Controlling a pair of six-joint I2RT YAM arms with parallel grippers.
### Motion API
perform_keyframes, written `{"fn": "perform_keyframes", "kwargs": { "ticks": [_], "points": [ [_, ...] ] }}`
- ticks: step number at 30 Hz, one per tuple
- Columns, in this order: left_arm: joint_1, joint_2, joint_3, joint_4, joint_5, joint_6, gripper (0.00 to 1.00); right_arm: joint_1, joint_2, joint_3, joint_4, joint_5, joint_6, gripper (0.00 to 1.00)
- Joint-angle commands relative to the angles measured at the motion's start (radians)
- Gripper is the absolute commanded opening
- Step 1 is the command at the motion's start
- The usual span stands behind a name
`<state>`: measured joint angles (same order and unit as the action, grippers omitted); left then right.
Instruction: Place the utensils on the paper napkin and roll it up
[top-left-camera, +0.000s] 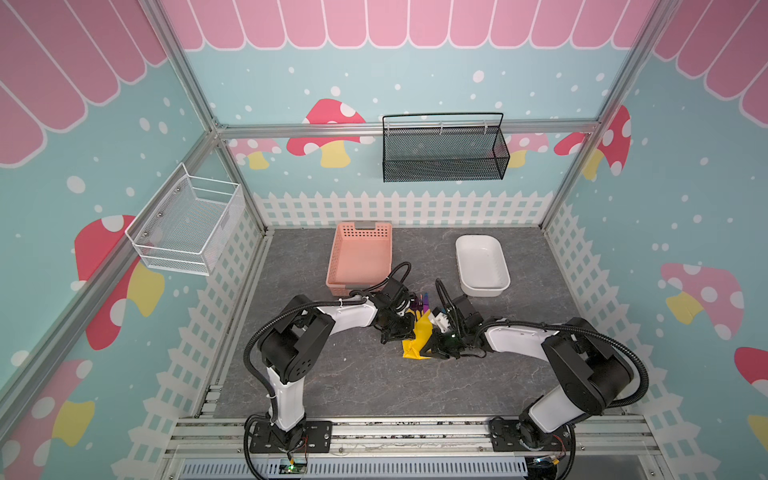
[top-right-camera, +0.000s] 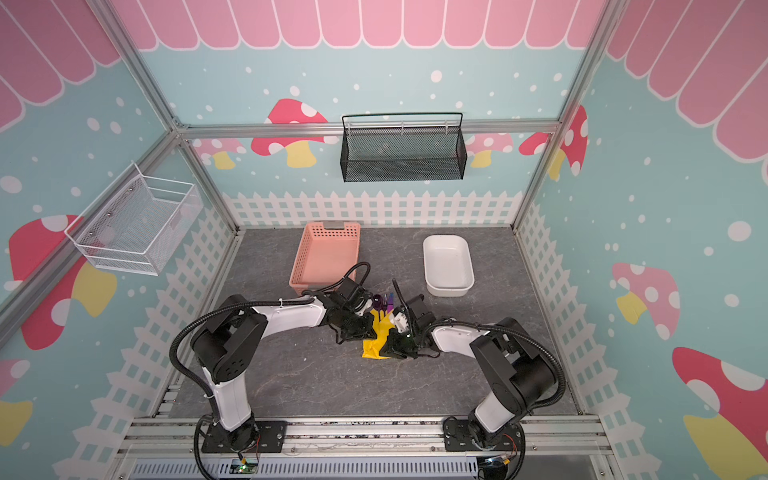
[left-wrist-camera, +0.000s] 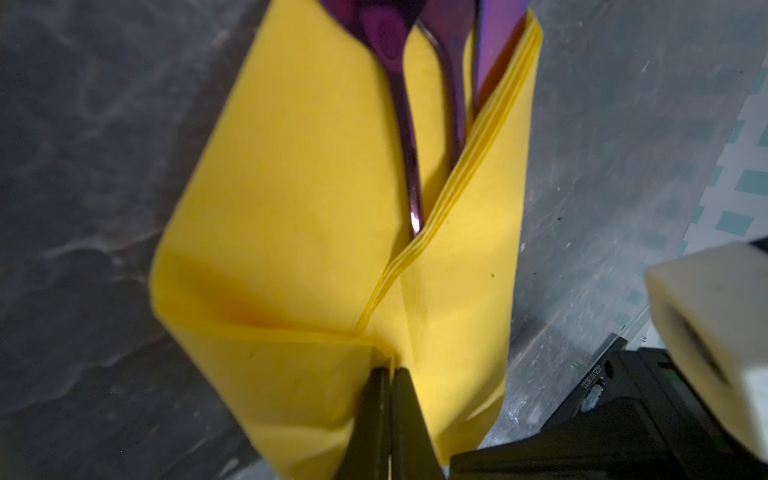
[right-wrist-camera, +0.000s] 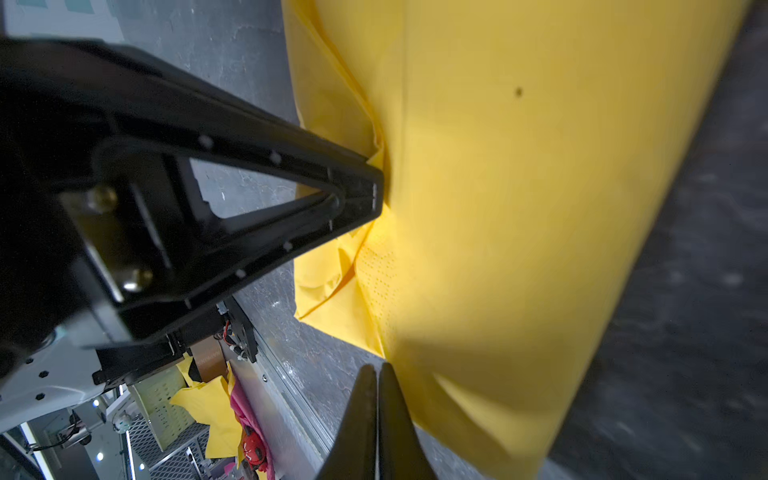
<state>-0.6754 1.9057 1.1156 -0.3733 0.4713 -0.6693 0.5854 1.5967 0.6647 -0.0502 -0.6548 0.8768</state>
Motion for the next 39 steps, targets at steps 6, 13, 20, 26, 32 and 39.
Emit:
{"fn": "perform_keyframes", "kwargs": {
  "ticks": [6, 13, 20, 26, 32, 39],
  "points": [
    [-0.004, 0.006, 0.021, -0.065, -0.033, 0.013, 0.01, 0.008, 0.066, 0.001, -0.010, 0.057, -0.011, 0.07],
    [-0.006, -0.038, 0.070, -0.067, -0.028, -0.002, 0.00, 0.008, 0.073, -0.026, -0.016, 0.071, -0.021, 0.06],
    [-0.023, 0.001, 0.153, -0.067, 0.016, -0.010, 0.00, 0.010, 0.070, -0.034, -0.002, 0.064, -0.015, 0.06],
    [-0.049, 0.071, 0.232, -0.065, 0.042, -0.010, 0.00, 0.012, 0.066, -0.040, 0.005, 0.061, -0.012, 0.05],
    [-0.068, 0.133, 0.295, -0.066, 0.067, -0.007, 0.00, 0.014, 0.047, -0.056, 0.022, 0.057, -0.001, 0.05],
    [-0.073, 0.170, 0.293, -0.065, 0.066, 0.003, 0.00, 0.012, -0.058, -0.088, 0.048, 0.066, 0.031, 0.05]
  ]
}}
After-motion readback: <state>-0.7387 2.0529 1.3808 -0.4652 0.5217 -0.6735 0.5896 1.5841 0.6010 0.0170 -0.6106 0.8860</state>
